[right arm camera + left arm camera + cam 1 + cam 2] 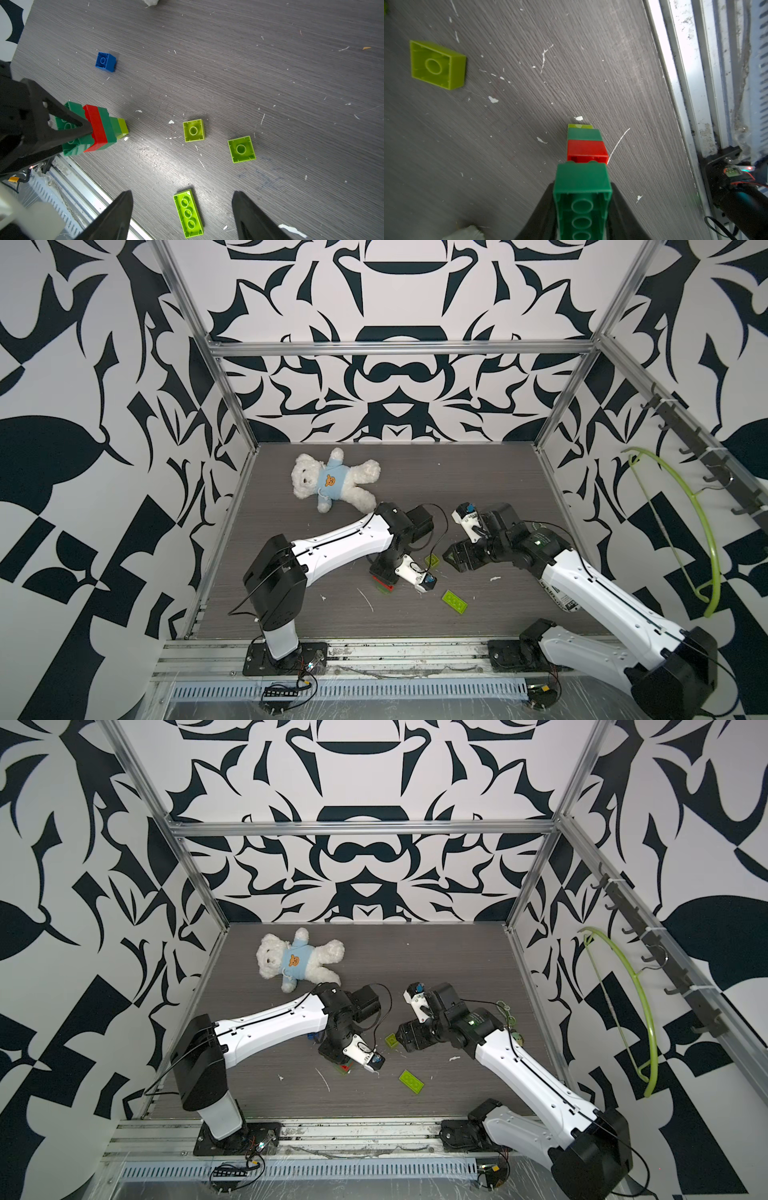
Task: Assemble a carrot with lego
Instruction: Assemble the lego brick with the lego brick.
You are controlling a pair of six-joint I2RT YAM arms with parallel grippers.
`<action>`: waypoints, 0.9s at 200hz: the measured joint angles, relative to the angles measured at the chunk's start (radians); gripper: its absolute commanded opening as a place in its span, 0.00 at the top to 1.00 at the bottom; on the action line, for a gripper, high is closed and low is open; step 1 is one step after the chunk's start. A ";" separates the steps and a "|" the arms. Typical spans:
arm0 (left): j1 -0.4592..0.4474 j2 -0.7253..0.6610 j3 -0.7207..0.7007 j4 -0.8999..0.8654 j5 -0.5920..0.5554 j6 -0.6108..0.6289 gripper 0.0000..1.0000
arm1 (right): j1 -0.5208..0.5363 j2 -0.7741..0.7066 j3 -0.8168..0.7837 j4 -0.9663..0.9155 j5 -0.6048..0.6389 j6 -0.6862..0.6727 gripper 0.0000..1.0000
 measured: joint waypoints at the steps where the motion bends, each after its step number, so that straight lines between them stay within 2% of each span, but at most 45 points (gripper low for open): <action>1: 0.000 0.000 0.000 0.000 0.000 0.001 1.00 | 0.000 0.000 0.000 0.000 0.000 0.000 0.20; 81: 0.000 -0.001 -0.019 0.003 -0.016 0.048 1.00 | 0.000 0.000 -0.002 0.000 0.000 0.000 0.20; 180: 0.000 -0.006 -0.019 0.008 0.002 0.048 1.00 | 0.000 0.000 -0.004 0.003 0.000 0.000 0.20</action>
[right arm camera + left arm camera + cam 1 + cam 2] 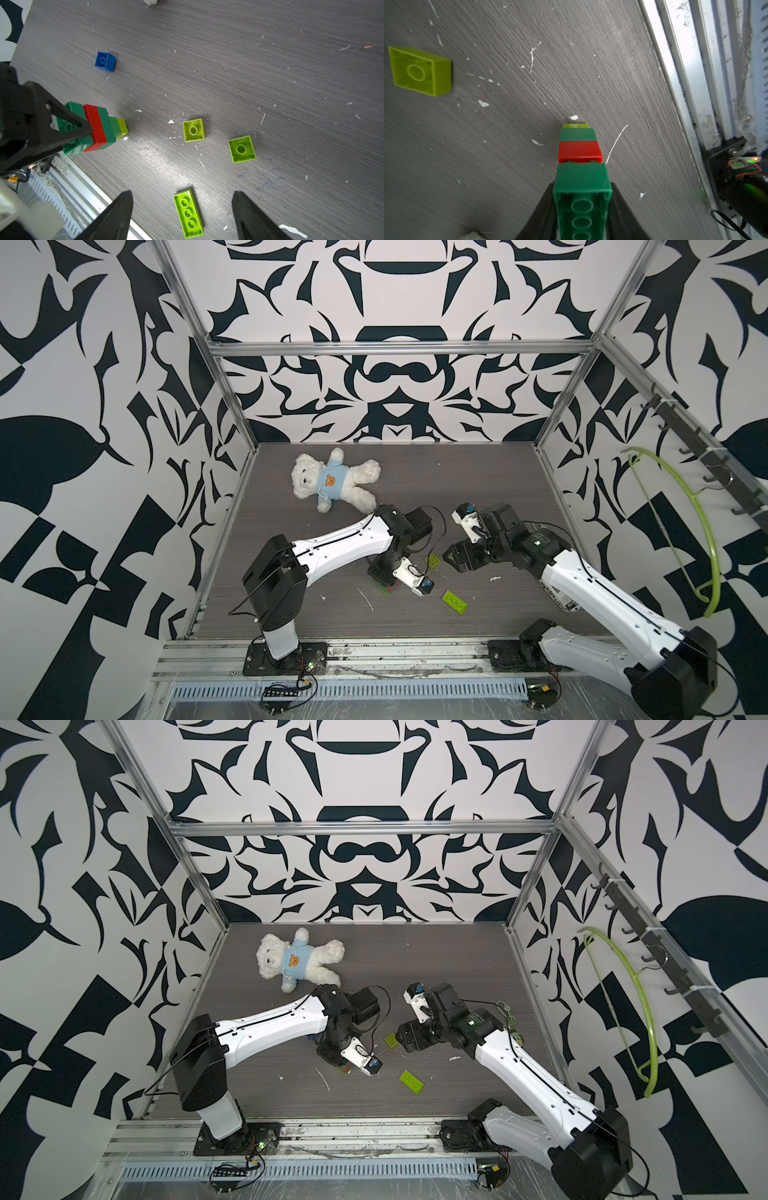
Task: Assemble a carrot with lego
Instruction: Assemble the lego brick with the lego brick.
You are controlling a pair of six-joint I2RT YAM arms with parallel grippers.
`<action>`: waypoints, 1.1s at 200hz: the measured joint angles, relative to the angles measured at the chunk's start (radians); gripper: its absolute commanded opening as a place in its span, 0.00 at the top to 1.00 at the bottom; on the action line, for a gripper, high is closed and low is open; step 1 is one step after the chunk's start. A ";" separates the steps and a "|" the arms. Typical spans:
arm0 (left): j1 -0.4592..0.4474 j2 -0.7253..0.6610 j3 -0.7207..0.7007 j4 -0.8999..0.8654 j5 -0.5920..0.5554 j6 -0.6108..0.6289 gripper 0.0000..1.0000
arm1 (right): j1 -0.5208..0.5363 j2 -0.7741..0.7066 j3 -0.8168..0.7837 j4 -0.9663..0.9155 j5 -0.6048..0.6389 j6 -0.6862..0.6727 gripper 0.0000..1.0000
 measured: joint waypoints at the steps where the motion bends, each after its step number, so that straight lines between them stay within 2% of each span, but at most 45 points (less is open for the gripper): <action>1: 0.000 0.000 0.000 0.000 0.000 0.000 1.00 | 0.000 0.000 0.000 0.000 0.000 0.000 0.20; 220: -0.010 -0.008 -0.013 0.011 -0.021 -0.003 1.00 | 0.000 0.000 -0.002 0.000 -0.003 0.000 0.20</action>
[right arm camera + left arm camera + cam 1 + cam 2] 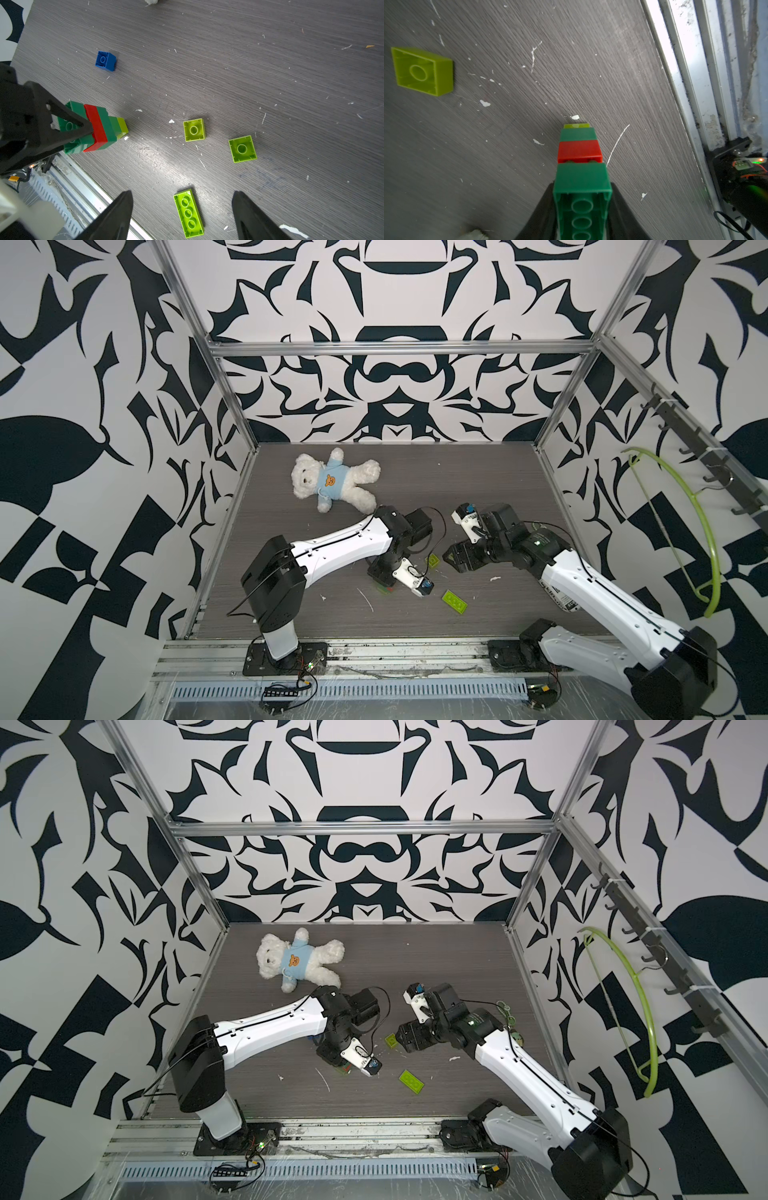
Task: Assemble a carrot with lego
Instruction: Assemble the lego brick with the lego brick.
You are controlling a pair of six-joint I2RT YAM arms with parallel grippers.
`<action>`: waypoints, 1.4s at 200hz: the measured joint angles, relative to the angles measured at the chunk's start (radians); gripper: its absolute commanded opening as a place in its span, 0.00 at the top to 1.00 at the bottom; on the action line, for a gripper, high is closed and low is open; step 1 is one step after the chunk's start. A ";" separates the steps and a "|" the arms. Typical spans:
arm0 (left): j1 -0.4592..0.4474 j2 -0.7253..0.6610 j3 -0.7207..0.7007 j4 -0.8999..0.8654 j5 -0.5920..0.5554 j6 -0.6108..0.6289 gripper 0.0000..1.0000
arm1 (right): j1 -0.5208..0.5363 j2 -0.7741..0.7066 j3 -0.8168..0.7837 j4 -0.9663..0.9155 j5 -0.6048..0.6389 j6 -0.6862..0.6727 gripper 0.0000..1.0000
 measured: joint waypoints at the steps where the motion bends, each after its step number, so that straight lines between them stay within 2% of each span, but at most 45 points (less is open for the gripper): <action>1: -0.001 0.000 0.000 0.000 0.000 0.000 1.00 | 0.000 0.000 0.000 0.000 0.000 0.000 0.20; 280: -0.023 -0.042 -0.061 0.066 -0.027 -0.055 1.00 | 0.000 0.003 -0.009 0.000 -0.004 0.000 0.20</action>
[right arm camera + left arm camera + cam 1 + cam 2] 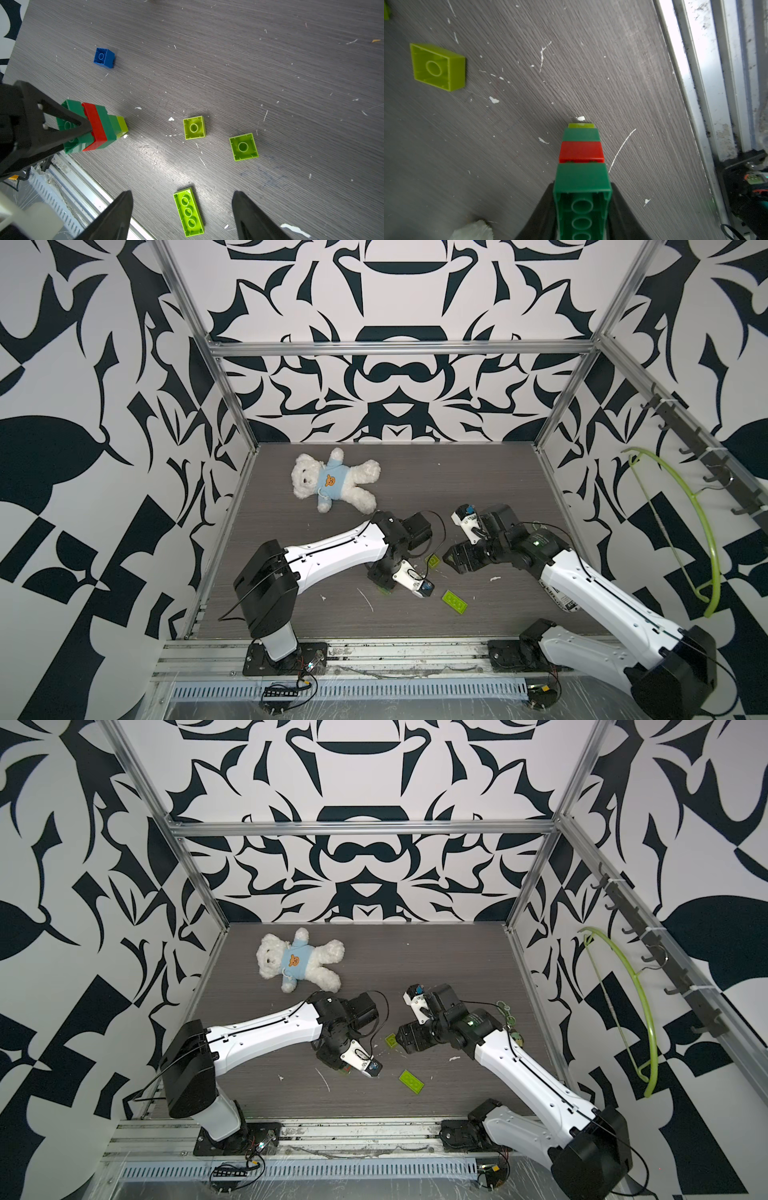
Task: Assemble a carrot with lego
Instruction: Assemble the lego brick with the lego brick.
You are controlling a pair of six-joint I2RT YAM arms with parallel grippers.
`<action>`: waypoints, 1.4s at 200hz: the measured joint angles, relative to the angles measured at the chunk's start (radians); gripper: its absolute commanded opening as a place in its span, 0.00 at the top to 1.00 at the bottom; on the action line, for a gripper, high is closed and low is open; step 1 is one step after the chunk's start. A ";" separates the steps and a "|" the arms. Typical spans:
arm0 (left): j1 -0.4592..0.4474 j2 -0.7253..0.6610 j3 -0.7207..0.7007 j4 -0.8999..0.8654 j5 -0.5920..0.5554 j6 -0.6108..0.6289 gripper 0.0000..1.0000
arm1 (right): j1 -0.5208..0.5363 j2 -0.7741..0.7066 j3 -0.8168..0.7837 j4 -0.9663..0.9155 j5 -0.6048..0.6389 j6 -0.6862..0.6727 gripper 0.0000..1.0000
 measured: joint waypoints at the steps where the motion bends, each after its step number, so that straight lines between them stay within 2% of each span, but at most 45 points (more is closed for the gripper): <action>1: 0.000 0.000 0.000 -0.001 0.000 0.000 1.00 | 0.000 0.000 0.000 0.000 0.000 0.000 0.20; 84: -0.011 0.001 -0.010 0.013 -0.018 -0.016 1.00 | 0.000 0.000 0.000 0.000 0.000 0.000 0.20; 151: -0.011 -0.050 -0.088 0.075 -0.001 -0.030 1.00 | 0.000 0.000 0.000 0.000 0.000 0.000 0.20; 191: -0.005 -0.038 -0.059 0.061 0.009 -0.032 1.00 | 0.000 0.000 0.000 0.000 0.000 0.000 0.20; 213: -0.004 -0.023 -0.037 0.044 0.009 -0.032 0.90 | 0.000 0.000 0.000 0.000 0.000 0.000 0.20; 280: -0.003 -0.002 -0.009 0.016 0.019 -0.027 0.71 | 0.000 0.000 0.000 -0.001 0.000 0.000 0.20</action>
